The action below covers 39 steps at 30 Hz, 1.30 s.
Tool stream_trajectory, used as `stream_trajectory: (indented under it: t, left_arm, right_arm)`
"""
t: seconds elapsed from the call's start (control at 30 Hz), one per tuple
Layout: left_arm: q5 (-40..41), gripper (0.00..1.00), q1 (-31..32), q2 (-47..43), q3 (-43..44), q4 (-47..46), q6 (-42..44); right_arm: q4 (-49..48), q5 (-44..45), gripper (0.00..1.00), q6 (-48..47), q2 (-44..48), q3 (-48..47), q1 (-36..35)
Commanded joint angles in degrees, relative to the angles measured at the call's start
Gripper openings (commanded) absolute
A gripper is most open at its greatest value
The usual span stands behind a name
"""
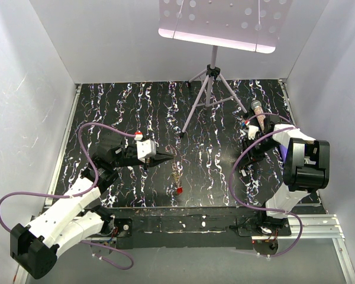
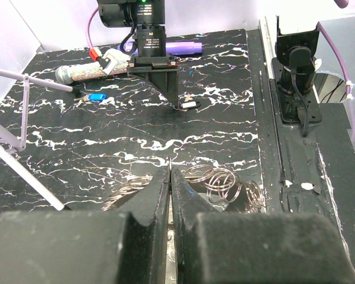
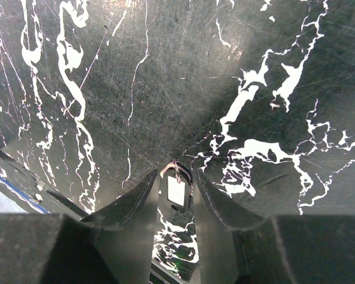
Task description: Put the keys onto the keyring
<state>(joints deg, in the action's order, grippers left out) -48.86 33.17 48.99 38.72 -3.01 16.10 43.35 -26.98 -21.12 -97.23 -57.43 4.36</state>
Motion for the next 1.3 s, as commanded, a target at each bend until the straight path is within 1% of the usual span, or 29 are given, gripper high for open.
stream_trajectory:
  t: [0.0, 0.5, 0.7, 0.97, 1.17, 1.27]
  left_arm:
    - [-0.1, 0.00, -0.2, -1.3, 1.1, -0.8, 0.8]
    - [-0.2, 0.00, -0.2, -1.2, 1.3, -0.7, 0.8]
    - [-0.2, 0.00, -0.2, -1.0, 1.2, -0.7, 0.9]
    - [-0.2, 0.00, -0.2, -1.0, 1.3, -0.5, 1.0]
    - [-0.2, 0.00, -0.2, -0.9, 1.3, -0.5, 1.0]
    - [-0.2, 0.00, -0.2, -1.0, 1.3, -0.5, 1.0]
  right_arm:
    - [0.3, 0.7, 0.36, 0.4, -0.6, -1.1, -0.2]
    - [1.1, 0.9, 0.29, 0.3, -2.1, -1.5, -1.5]
    - [1.6, 0.7, 0.24, -0.1, -2.5, -1.7, -1.7]
    - [1.6, 1.1, 0.24, -0.1, -2.8, -1.6, -1.8]
    - [1.5, 1.4, 0.27, -0.1, -2.6, -1.5, -1.7]
    - [1.4, 1.4, 0.24, 0.0, -2.7, -1.6, -1.7]
